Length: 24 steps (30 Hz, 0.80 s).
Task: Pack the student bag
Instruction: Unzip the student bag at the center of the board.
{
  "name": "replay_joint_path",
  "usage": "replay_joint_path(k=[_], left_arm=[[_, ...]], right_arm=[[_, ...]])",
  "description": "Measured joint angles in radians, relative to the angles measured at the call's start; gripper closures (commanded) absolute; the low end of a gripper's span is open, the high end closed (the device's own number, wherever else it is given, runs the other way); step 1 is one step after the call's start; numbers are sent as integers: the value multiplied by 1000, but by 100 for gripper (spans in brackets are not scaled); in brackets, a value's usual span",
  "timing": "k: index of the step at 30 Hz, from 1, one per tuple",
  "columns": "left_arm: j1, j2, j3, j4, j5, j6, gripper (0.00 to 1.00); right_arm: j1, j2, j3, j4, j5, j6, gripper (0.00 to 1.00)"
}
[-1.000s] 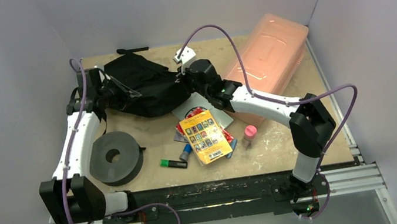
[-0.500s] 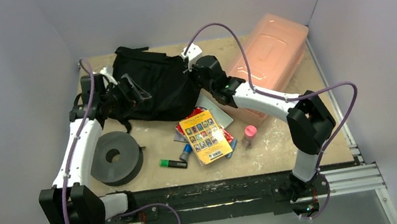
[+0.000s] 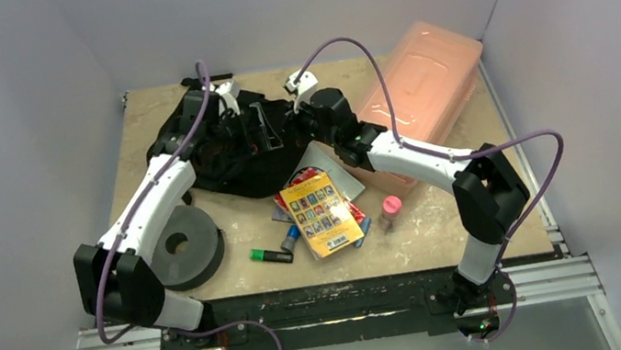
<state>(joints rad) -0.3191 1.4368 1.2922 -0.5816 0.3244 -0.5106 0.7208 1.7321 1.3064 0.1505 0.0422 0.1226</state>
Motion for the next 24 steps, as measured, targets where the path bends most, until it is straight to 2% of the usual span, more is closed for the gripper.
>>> replay_joint_path(k=[5,10,15,21,23,24], left_arm=[[-32,59,-18,63,-48,9,15],[-40,39,-125,150,-116,31,32],[-40,75,-82,135,-153,51,39],[-40,133,-27,124,-150,59,73],[-40,135,-21,109,-152,67,97],[-42,134,-16,93,-158,75,100]], right_arm=[[0,-1,0,6,-16,39,100],[1,-1,0,0,-24,58,100],[1,-4,0,-3,-40,60,100],[1,-7,0,-5,-58,61,100],[1,-7,0,-11,-57,60,100],[1,-7,0,-15,-52,58,100]])
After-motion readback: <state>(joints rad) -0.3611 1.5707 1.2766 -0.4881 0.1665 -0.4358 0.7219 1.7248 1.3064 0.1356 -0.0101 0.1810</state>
